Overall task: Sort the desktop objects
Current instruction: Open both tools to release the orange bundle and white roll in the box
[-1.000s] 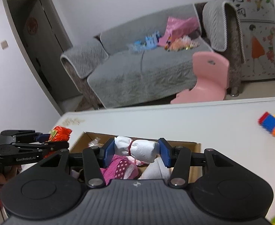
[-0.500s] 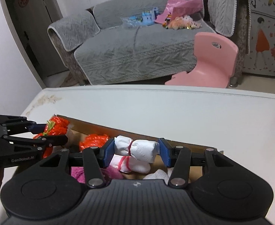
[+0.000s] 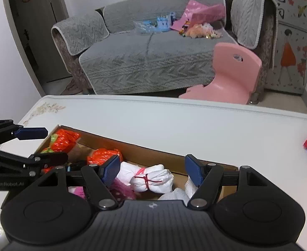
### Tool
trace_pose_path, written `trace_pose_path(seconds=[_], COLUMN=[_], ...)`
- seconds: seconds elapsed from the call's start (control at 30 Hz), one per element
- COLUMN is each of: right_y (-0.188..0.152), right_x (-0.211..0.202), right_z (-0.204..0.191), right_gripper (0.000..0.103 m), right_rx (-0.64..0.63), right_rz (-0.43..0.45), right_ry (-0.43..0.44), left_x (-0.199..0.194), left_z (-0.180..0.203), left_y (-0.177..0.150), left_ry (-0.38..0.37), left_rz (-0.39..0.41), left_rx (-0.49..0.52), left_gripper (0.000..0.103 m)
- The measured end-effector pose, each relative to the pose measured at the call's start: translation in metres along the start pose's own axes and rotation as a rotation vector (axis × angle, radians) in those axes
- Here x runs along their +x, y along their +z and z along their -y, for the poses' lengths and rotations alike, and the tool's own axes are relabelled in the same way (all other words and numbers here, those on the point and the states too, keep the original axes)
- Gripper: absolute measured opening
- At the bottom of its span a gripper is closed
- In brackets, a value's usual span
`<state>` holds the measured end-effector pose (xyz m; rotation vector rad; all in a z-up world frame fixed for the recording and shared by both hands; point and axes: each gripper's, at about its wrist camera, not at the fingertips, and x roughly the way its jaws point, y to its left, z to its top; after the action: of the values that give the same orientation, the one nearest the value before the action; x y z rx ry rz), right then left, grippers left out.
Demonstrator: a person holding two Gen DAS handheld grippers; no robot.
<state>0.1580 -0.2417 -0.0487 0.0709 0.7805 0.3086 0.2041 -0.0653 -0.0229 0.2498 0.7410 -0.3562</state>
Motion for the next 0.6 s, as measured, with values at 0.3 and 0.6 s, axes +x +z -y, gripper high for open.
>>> trace_pose_path(seconds=[0.3,0.6], right_y=[-0.006,-0.036], right_x=[-0.065,-0.126], right_z=[0.002,0.008], right_gripper=[0.075,0.084], right_rx=[-0.025,0.005], right_rz=[0.065,0.102], right_ry=[0.059,0.171], left_x=[-0.059,-0.113], left_z=[0.025,0.054], left_y=[-0.019,-0.057], left_ry=[-0.071,-0.154], left_rz=[0.045,0.06], left_rx=[0.068,0.101], left_gripper=[0.085,0.093])
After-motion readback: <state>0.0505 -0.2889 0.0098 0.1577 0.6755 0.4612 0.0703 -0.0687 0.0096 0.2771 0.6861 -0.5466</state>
